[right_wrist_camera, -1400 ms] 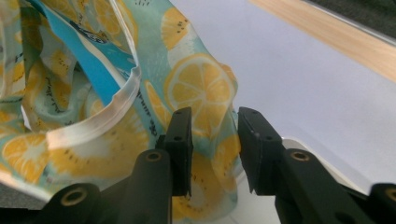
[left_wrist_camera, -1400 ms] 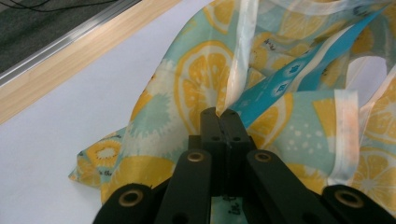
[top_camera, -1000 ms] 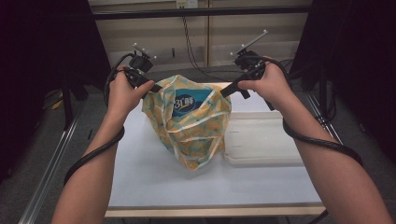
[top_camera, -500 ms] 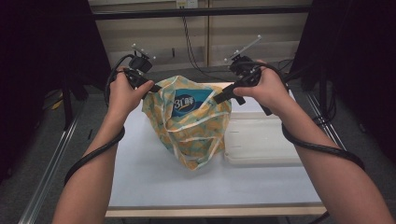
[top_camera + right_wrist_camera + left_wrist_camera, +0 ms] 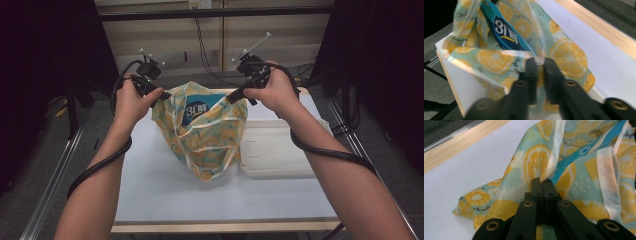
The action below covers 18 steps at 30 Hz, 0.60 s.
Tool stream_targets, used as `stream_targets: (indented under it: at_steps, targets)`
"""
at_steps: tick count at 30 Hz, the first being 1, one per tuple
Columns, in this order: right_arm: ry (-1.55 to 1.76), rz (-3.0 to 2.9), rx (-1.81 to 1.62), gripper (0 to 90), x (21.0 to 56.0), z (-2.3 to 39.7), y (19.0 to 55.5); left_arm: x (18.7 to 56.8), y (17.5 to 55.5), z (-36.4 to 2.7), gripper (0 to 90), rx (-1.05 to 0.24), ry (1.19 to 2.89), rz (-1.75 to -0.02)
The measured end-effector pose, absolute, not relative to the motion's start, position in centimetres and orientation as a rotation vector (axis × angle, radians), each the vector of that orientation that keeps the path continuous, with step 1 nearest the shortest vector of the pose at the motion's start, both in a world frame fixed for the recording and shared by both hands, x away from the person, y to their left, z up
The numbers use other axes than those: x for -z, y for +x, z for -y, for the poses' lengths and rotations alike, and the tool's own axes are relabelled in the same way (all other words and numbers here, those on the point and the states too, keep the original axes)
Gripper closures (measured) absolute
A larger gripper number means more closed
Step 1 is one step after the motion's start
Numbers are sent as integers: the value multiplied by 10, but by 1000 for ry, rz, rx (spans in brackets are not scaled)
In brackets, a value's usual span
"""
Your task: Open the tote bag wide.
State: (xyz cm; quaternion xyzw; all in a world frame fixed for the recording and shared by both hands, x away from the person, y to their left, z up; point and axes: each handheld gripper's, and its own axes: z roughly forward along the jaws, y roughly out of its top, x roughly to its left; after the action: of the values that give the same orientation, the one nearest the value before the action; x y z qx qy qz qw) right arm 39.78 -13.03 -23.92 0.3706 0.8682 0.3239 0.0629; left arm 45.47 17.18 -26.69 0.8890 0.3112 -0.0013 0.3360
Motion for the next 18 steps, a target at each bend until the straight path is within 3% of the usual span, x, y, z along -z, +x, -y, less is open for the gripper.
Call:
stream_targets:
  at_steps: [12,18]
  targets:
    - [1122,-2572,-1070,900,216,125,402,266,454,-178,893,11,2324,-808]
    - [1196,-2529,-1138,900,222,119,414,266,454,-187,894,12,2322,-820]
